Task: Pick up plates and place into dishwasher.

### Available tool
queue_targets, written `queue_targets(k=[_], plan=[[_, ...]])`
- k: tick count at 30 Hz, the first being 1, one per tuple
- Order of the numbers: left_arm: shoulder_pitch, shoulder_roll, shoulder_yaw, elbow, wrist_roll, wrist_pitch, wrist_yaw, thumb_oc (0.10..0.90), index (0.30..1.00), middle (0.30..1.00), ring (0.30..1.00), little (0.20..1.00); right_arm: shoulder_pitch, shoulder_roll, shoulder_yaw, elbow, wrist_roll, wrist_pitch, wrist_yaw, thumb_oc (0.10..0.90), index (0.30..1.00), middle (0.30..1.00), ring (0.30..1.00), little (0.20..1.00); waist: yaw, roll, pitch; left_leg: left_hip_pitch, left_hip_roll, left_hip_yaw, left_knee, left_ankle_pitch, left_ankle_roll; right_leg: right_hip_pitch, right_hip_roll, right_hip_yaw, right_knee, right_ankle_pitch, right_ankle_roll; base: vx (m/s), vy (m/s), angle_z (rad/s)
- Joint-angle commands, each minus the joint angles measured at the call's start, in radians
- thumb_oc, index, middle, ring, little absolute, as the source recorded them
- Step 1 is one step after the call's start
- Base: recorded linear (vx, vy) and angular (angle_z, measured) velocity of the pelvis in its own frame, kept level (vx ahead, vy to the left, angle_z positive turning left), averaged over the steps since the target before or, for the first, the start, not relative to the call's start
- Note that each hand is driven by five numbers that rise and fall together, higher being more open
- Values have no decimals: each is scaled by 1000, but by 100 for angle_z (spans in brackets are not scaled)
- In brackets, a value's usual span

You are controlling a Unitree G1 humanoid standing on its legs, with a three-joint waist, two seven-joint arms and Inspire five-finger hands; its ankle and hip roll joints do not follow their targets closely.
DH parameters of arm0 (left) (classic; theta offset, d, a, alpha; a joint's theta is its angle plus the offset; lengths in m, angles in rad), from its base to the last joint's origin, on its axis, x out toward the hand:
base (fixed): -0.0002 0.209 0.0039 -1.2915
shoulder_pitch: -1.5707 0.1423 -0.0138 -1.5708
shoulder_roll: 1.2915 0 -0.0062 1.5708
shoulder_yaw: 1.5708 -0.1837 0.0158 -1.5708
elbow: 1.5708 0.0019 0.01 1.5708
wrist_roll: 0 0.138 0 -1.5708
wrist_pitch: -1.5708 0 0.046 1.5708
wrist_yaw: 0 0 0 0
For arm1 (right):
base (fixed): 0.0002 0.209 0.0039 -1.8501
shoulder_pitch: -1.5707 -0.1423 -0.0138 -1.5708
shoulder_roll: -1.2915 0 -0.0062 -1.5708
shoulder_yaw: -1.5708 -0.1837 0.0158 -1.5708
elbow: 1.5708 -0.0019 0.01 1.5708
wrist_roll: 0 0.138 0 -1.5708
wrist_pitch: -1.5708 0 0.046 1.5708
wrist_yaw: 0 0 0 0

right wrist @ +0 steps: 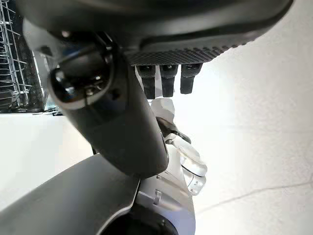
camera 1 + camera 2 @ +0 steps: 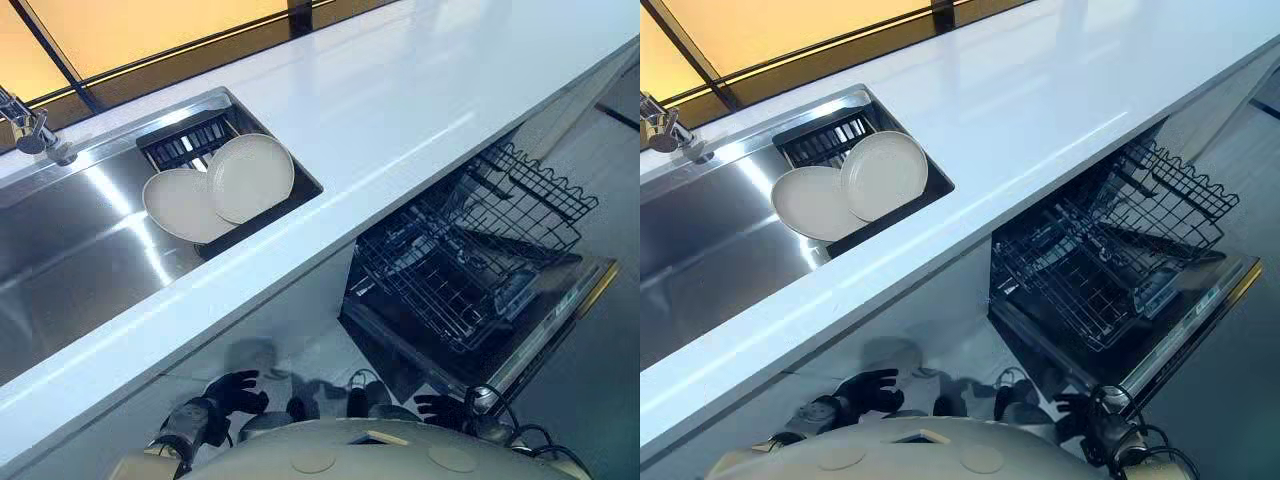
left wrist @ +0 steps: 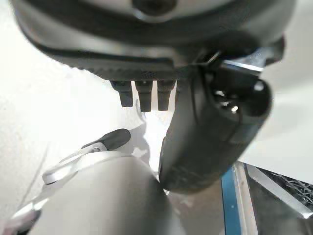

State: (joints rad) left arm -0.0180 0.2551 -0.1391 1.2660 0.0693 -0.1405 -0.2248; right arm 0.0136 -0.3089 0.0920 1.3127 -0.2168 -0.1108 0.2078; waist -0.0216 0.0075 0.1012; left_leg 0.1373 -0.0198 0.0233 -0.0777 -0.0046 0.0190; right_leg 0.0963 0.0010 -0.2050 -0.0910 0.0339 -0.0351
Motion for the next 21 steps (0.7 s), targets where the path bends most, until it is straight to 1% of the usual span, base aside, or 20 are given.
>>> queue_targets(k=[1,3,6,8,10,13,15,17,18,20,21], plan=[[-12,-18,-5,21,-14,-52,-11,800,900,900,900,900,-34,11,14,8,12,-36,37,800,900,900,900,900,17,9,-38,-37,8,62,51,-66,-22,-11,-19,19,111,-138,83,77,-530,-20],[-10,-17,2,20,-32,-49,-15,800,900,900,900,900,-32,12,12,8,7,-39,35,800,900,900,900,900,17,9,-38,-37,9,63,50,-65,-22,-11,-18,19,112,-139,82,0,0,0],[-11,-19,9,20,-41,-33,-25,800,900,900,900,900,-32,13,8,9,20,-19,45,800,900,900,900,900,18,9,-36,-36,9,61,48,-63,-22,-12,-17,16,115,-140,82,0,0,0],[-8,-18,14,22,-64,-40,-47,800,900,900,900,900,-32,13,5,8,46,9,91,800,900,900,900,900,18,9,-35,-37,9,60,48,-61,-22,-13,-17,17,117,-141,82,0,0,0],[-8,-19,20,15,-126,-53,-95,800,900,900,900,900,-30,14,-1,12,48,10,100,800,900,900,900,900,18,8,-35,-36,10,61,47,-62,-23,-12,-17,16,118,-143,81,0,0,0],[-13,-26,26,-23,-226,-90,-202,800,900,900,900,900,-33,9,-1,5,14,9,100,800,900,900,900,900,17,10,-33,-34,13,64,42,-61,-25,-12,-18,16,120,-144,82,0,0,0],[-19,-30,5,-91,-286,-93,-307,800,900,900,900,900,-34,3,3,-2,-6,11,101,800,900,900,900,900,19,13,-29,-36,14,65,40,-60,-26,-16,-18,13,122,-143,83,0,0,0],[-25,-29,-32,-167,-325,-83,-389,800,900,900,900,900,-41,-6,6,-9,-20,16,106,800,900,900,900,900,22,17,-24,-38,15,66,37,-57,-25,-19,-19,11,123,-142,84,-43,3,1],[-30,-25,-52,-214,-355,-65,-439,800,900,900,900,900,-44,-11,9,-17,-24,20,109,800,900,900,900,900,24,19,-21,-40,16,65,34,-54,-25,-21,-20,10,124,-140,85,-43,1,1],[-38,-26,-80,-285,-413,-10,-514,800,900,900,900,900,-48,-15,19,-33,-21,30,114,800,900,900,900,900,25,24,-17,-39,17,64,28,-50,-25,-25,-21,8,128,-139,86,-17,-1,1],[-41,-28,-91,-326,-450,34,-555,800,900,900,900,900,-49,-16,21,-42,-23,36,116,800,900,900,900,900,25,26,-16,-40,17,63,26,-49,-25,-28,-22,8,130,-139,87,-26,-7,3]])
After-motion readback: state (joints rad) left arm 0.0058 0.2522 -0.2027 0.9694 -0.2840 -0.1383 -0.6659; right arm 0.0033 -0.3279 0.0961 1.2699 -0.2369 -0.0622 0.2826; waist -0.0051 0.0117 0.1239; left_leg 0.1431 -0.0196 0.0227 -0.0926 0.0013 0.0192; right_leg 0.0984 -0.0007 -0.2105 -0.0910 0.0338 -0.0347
